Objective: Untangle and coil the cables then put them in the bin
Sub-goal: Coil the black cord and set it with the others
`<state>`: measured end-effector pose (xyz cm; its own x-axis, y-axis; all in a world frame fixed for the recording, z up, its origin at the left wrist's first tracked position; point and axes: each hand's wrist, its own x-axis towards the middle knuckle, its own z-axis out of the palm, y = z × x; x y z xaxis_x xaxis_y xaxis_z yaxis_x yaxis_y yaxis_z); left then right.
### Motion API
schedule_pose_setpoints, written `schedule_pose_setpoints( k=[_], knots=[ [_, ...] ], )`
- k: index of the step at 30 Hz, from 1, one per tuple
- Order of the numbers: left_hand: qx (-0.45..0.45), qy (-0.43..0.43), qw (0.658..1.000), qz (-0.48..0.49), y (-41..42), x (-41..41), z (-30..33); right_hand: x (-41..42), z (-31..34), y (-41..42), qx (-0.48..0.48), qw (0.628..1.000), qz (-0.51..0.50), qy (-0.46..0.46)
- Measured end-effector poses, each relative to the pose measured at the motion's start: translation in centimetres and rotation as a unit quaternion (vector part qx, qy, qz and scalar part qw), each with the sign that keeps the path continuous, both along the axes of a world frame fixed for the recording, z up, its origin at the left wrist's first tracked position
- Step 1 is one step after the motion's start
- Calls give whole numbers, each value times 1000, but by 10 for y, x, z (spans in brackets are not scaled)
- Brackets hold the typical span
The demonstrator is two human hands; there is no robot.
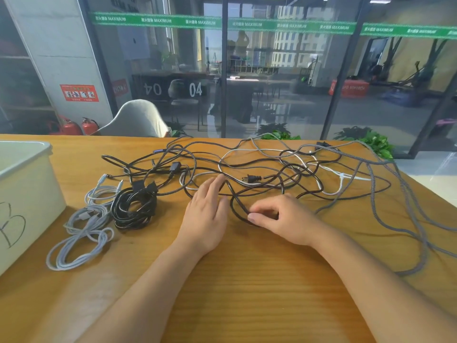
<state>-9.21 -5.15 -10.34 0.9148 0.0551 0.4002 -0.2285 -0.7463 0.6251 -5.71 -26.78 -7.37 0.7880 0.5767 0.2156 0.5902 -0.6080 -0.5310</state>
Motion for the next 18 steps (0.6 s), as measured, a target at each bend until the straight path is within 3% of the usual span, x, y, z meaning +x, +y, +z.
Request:
schedule_pose_setpoints(
  k=[7, 9, 13, 18],
  knots=[
    [49, -23, 998, -14, -5, -6, 6, -5, 7, 4, -42, 996, 77, 27],
    [64, -15, 998, -11, -4, -5, 7, -4, 5, 7, -35, 997, 73, -6],
    [120, 50, 991, -17, -4, -6, 6, 11, -2, 0, 34, 982, -54, -176],
    [125, 39, 991, 35, -3, -8, 13, 24, -7, -23, -83, 974, -177, -114]
  ],
)
